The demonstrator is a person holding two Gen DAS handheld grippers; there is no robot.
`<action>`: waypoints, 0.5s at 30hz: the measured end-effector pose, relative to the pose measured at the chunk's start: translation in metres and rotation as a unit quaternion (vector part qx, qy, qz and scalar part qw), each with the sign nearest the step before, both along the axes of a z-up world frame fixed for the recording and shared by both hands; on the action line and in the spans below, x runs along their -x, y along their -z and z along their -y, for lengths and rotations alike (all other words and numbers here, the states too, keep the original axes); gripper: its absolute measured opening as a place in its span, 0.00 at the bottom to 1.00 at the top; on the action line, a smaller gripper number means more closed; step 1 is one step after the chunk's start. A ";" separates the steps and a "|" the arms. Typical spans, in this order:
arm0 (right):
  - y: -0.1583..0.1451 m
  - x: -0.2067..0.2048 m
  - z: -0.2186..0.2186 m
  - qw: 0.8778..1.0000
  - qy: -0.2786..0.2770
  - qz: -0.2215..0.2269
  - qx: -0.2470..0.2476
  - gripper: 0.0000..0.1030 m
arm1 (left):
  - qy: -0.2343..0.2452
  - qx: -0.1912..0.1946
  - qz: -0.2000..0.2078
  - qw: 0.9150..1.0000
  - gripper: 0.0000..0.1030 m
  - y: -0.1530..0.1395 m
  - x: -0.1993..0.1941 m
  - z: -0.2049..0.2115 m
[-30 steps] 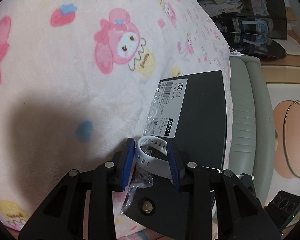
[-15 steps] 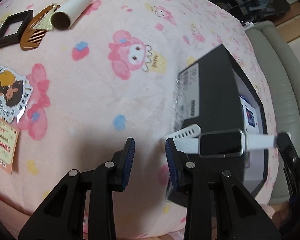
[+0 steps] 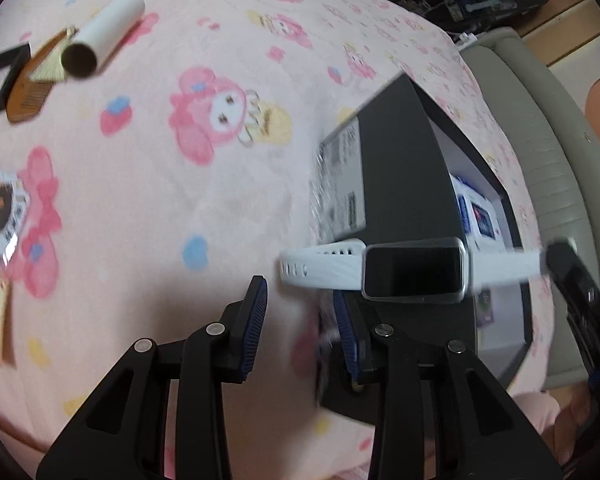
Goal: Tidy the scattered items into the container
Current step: 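Carry the smartwatch with the left gripper toward the black box, then lower the smartwatch into the box and open the left gripper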
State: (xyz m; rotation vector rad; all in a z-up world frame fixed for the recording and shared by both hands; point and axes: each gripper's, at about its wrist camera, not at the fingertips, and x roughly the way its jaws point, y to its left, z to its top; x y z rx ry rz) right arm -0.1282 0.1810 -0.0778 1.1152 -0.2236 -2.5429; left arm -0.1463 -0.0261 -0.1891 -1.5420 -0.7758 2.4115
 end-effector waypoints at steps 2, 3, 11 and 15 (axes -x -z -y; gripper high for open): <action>0.001 0.000 0.001 1.000 0.001 -0.001 -0.005 0.03 | -0.001 0.004 -0.011 1.000 0.22 -0.002 0.001 0.002; 0.001 0.000 0.000 1.000 0.001 0.000 -0.003 0.03 | 0.000 0.012 -0.017 1.000 0.02 -0.004 0.001 0.000; -0.017 0.004 -0.008 1.000 -0.002 -0.009 0.014 0.03 | 0.022 0.067 -0.093 0.993 0.01 -0.061 -0.007 -0.012; -0.042 0.014 -0.017 0.999 -0.013 -0.029 0.005 0.03 | 0.050 0.071 -0.109 0.990 0.01 -0.090 0.009 -0.030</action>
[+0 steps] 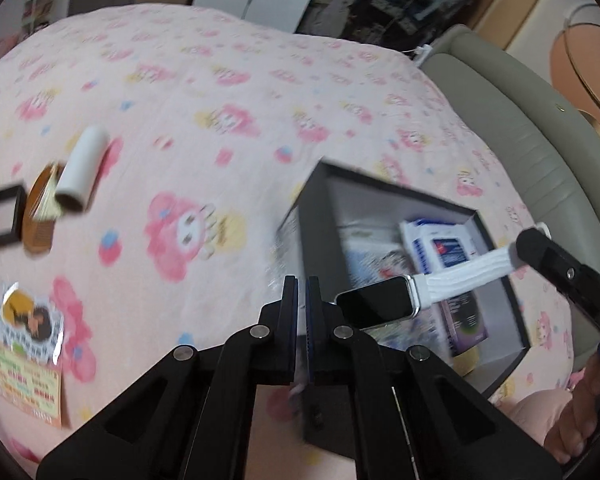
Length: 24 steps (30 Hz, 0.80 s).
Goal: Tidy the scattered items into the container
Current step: 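Lower the smartwatch into the box and open the left gripper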
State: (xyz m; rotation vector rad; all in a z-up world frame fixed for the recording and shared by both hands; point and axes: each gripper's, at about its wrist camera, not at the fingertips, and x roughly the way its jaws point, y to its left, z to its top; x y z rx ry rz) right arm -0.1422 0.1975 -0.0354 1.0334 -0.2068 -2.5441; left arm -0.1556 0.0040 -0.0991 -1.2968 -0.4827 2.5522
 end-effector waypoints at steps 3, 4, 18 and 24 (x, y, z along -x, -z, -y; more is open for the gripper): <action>-0.012 0.012 -0.014 0.999 -0.001 -0.016 -0.032 0.03 | 0.024 -0.008 -0.001 1.000 0.02 -0.010 0.012 -0.020; -0.012 0.017 -0.020 0.999 0.004 -0.016 -0.046 0.03 | 0.030 -0.009 0.000 0.999 0.02 -0.011 0.015 -0.027; 0.066 0.082 -0.089 0.979 0.099 0.111 -0.141 0.13 | 0.100 0.090 0.120 0.984 0.02 0.025 0.054 -0.125; 0.042 0.066 -0.112 0.974 0.151 0.087 -0.147 0.43 | 0.131 0.105 0.171 0.971 0.07 0.048 0.058 -0.152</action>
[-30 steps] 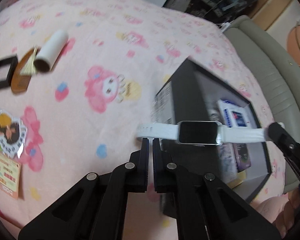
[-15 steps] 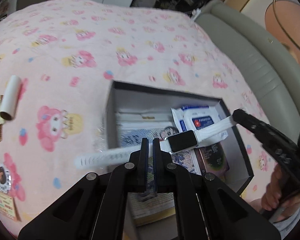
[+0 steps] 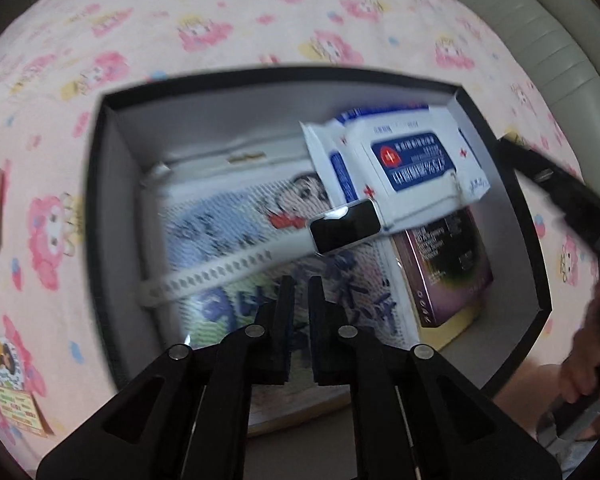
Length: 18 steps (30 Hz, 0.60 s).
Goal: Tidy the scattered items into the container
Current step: 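Lower the smartwatch into the box and open the left gripper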
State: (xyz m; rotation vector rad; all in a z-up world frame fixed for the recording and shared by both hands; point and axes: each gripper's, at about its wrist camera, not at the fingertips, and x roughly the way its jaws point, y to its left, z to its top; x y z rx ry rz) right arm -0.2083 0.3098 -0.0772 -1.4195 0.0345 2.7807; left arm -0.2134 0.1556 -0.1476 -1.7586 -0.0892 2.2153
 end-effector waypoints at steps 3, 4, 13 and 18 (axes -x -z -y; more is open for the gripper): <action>-0.011 -0.006 -0.012 1.000 0.011 -0.014 0.012 0.43 | -0.003 0.014 0.021 1.000 0.07 0.013 0.007 -0.006; -0.008 -0.004 -0.011 1.000 -0.002 -0.002 0.025 0.43 | -0.005 0.015 0.024 1.000 0.07 0.016 0.010 -0.007; 0.037 0.014 0.014 0.994 -0.060 0.091 0.029 0.43 | -0.031 0.005 0.004 1.000 0.07 0.018 0.040 -0.009; 0.051 0.025 0.015 0.994 -0.042 0.097 0.008 0.43 | -0.038 -0.030 -0.005 0.999 0.12 0.011 0.036 0.000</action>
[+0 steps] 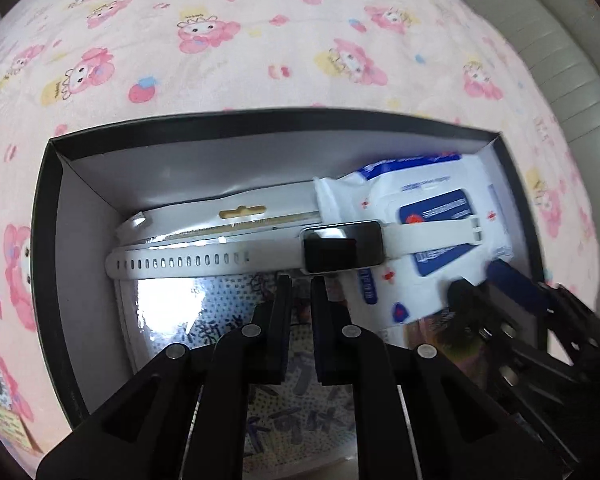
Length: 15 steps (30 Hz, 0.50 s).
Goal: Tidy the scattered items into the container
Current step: 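Lower the smartwatch into the box and open the left gripper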
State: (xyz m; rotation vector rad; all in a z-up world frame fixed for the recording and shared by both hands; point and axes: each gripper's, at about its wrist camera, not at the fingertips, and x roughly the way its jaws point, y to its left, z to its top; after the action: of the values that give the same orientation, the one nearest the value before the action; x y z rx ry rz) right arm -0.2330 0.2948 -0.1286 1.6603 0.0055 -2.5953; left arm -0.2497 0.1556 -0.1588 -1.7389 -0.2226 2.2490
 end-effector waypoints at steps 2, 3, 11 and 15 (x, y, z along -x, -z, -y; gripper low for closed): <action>-0.005 -0.001 0.000 1.000 0.005 -0.014 -0.006 0.43 | 0.007 -0.002 -0.013 1.000 0.17 -0.008 -0.011 0.004; -0.009 -0.002 0.000 1.000 0.007 -0.024 -0.008 0.43 | 0.011 -0.002 -0.021 1.000 0.17 -0.013 -0.018 0.006; -0.054 -0.047 0.030 0.995 -0.022 -0.093 -0.003 0.43 | 0.006 0.014 -0.092 0.996 0.35 -0.063 -0.080 0.042; -0.065 -0.074 0.055 0.993 -0.032 -0.117 0.009 0.43 | -0.003 0.030 -0.120 0.992 0.37 -0.083 -0.107 0.060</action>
State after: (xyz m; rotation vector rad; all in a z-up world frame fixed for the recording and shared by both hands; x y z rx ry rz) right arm -0.1593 0.2402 -0.0633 1.3169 0.0456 -2.7147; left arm -0.1424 0.0955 -0.0755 -1.4768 -0.1106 2.4655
